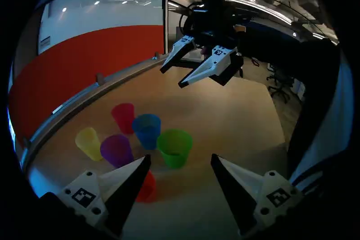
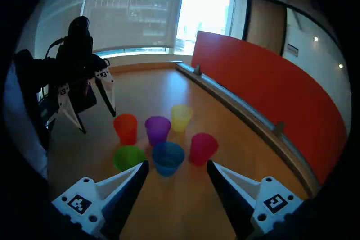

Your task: Pour water

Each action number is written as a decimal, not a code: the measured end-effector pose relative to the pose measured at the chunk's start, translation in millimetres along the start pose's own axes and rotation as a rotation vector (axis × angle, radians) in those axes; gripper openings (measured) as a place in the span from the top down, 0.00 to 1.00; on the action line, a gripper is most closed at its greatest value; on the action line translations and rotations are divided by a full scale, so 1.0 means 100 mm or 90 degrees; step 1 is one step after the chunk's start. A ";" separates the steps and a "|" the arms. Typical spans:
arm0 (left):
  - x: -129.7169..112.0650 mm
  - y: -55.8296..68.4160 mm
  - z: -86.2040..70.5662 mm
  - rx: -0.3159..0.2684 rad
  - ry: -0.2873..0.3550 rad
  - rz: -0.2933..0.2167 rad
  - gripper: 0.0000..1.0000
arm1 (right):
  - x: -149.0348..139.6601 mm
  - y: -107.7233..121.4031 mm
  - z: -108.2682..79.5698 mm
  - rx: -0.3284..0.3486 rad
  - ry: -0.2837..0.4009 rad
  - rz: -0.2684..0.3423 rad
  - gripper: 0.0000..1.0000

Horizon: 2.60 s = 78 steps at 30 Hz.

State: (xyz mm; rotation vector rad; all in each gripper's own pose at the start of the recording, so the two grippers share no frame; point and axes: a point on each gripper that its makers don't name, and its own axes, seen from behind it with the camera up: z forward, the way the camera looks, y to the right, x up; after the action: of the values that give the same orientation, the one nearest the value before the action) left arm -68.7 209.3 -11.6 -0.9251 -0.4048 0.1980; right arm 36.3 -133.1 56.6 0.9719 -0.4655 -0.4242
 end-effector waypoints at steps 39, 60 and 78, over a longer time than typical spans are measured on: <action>-0.18 -0.16 0.77 0.013 -0.056 0.021 0.00 | -0.19 0.14 0.20 0.008 -0.012 0.011 0.00; -0.17 -0.10 1.04 0.011 -0.064 0.025 0.00 | -0.23 0.15 0.23 0.011 -0.014 0.009 0.00; -0.20 -0.10 1.08 0.017 -0.063 0.037 0.11 | -0.24 0.17 0.20 0.008 -0.013 0.010 0.00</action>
State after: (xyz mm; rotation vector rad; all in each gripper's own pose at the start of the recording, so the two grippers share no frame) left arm -132.4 275.8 48.6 -0.9041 -0.4657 0.3026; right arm 7.5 -125.2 76.4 0.9754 -0.4942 -0.4173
